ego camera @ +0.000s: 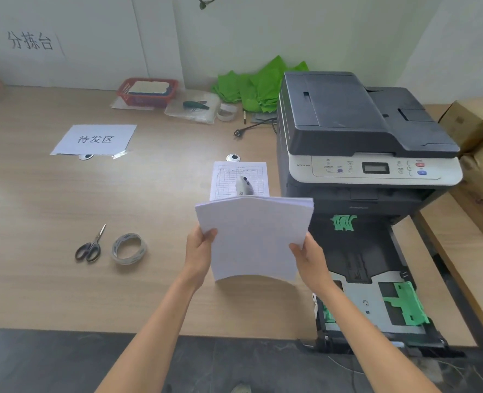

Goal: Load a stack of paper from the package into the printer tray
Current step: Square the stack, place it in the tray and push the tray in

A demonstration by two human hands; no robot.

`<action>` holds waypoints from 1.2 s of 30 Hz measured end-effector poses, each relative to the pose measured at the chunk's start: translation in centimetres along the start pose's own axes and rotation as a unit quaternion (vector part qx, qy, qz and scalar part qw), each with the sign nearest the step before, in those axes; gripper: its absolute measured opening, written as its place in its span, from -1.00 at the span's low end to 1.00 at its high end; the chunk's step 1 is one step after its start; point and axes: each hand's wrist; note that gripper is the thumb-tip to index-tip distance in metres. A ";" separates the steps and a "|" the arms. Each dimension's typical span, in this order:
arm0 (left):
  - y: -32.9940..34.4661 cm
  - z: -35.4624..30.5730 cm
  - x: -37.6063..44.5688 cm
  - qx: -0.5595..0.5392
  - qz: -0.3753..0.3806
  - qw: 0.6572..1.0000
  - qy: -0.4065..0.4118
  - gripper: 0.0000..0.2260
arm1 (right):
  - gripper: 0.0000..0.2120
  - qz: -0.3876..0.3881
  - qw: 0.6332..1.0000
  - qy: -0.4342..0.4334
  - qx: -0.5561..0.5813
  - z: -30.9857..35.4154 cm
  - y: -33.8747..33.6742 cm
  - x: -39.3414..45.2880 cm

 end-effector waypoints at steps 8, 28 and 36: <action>-0.1 4.1 0.9 0.073 0.039 0.994 -0.071 -0.72 | -0.71 0.008 0.998 0.031 -0.052 -2.7 0.8 -0.2; 3.1 1.0 0.6 0.076 0.145 0.985 -0.046 -0.77 | -0.79 -0.051 0.998 0.038 -0.011 -0.6 -8.5 -1.5; 10.0 1.2 -3.9 0.079 0.125 0.988 -0.034 -0.78 | -0.81 -0.035 0.999 0.023 -0.003 -3.6 -15.5 -3.5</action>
Point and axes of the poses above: each hand's wrist, its own x-axis towards the middle knuckle, its own y-axis out of the palm, z = x × y, and after that the axes turned 8 degrees about -y, right-handed
